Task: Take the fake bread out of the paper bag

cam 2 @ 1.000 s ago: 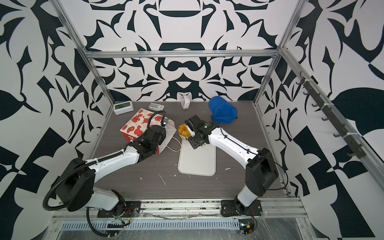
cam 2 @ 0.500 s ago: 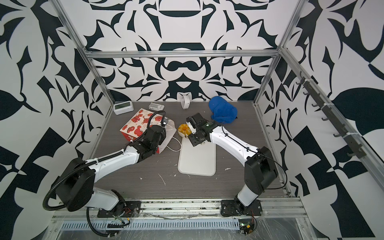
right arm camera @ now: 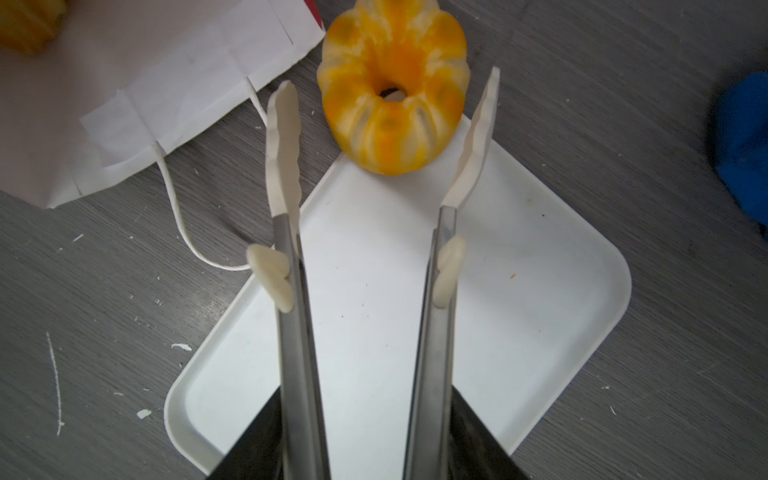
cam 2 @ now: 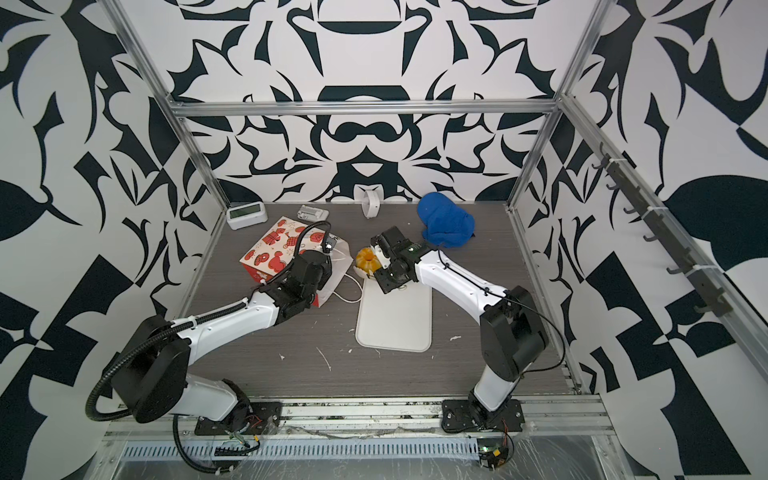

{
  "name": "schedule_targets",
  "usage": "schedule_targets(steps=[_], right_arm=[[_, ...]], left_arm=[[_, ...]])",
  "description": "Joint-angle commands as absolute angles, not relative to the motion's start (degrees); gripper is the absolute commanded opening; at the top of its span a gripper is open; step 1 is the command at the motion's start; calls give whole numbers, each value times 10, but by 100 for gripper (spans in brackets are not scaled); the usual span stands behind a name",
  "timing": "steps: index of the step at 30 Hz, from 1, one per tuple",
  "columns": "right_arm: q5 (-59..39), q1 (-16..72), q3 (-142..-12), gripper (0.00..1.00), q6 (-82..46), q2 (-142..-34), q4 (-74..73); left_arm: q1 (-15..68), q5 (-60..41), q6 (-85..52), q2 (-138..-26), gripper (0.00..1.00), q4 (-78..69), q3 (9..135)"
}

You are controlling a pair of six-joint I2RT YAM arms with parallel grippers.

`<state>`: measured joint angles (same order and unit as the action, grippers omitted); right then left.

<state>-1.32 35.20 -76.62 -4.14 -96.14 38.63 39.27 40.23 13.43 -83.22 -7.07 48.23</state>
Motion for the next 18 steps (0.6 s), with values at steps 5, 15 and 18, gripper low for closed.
schedule_targets(steps=[5,15,18], right_arm=[[-22,348,-782,55,-47,-971,360],[-8,345,-753,43,-57,-944,339],[-6,345,-740,42,-60,-922,337]], left_arm=[[389,401,123,-838,12,-77,478],[389,404,123,-838,12,-78,476],[389,403,123,-839,12,-79,476]])
